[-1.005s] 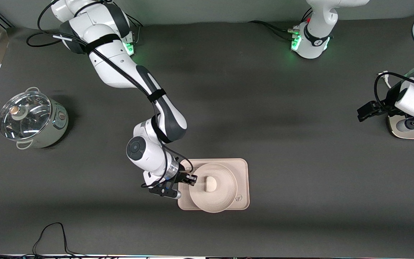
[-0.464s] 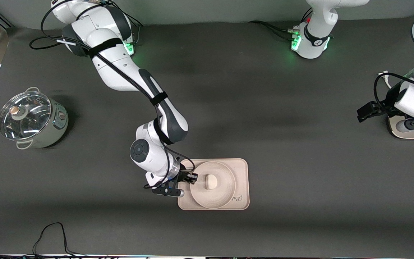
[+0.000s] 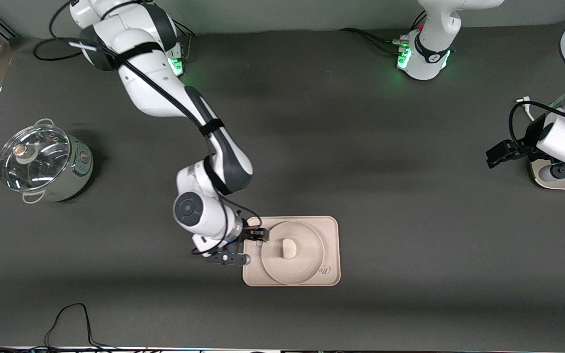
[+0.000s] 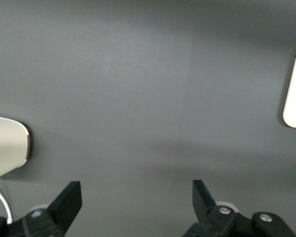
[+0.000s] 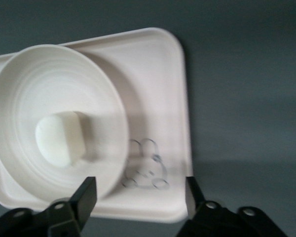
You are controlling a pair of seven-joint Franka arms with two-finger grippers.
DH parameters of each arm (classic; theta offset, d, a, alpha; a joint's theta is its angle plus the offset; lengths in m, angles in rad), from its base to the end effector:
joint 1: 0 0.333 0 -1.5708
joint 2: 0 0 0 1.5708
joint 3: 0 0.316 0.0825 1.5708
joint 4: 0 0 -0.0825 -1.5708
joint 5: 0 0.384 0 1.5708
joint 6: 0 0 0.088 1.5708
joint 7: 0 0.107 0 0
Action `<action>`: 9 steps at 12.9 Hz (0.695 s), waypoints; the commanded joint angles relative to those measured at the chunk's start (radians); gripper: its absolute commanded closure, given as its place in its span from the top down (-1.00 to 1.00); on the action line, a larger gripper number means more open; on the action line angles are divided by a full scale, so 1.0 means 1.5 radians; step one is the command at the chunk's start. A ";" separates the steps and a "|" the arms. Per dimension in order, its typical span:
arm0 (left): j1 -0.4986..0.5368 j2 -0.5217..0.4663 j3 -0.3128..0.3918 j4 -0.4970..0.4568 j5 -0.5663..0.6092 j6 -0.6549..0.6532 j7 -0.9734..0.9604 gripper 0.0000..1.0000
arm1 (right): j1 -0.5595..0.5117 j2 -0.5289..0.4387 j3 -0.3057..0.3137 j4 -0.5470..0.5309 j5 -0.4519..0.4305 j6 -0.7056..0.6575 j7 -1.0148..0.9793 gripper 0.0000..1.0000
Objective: Place bun in plate and plate on tray
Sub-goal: 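Lower the plate onto the tray and open the right gripper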
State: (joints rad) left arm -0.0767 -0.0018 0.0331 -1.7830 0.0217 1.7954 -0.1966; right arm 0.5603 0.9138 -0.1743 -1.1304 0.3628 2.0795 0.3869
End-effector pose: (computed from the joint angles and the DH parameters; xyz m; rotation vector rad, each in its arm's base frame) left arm 0.5638 -0.0227 0.5439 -3.1136 -0.2313 -0.0260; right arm 0.6920 0.3462 0.2620 -2.9487 0.1481 0.0380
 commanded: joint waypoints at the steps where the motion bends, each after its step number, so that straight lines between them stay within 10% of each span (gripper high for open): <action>1: -0.004 0.001 0.000 0.005 0.007 0.003 -0.002 1.00 | -0.048 -0.141 -0.024 -0.027 -0.037 -0.199 -0.060 1.00; 9: -0.004 0.006 0.000 0.005 0.001 0.017 0.000 1.00 | -0.081 -0.419 -0.194 -0.096 -0.131 -0.409 -0.250 1.00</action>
State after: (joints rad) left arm -0.0773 0.0003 0.0324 -1.7827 0.0214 1.8052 -0.1966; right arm 0.4177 0.3930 -0.4351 -1.1596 0.2248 1.4668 0.1027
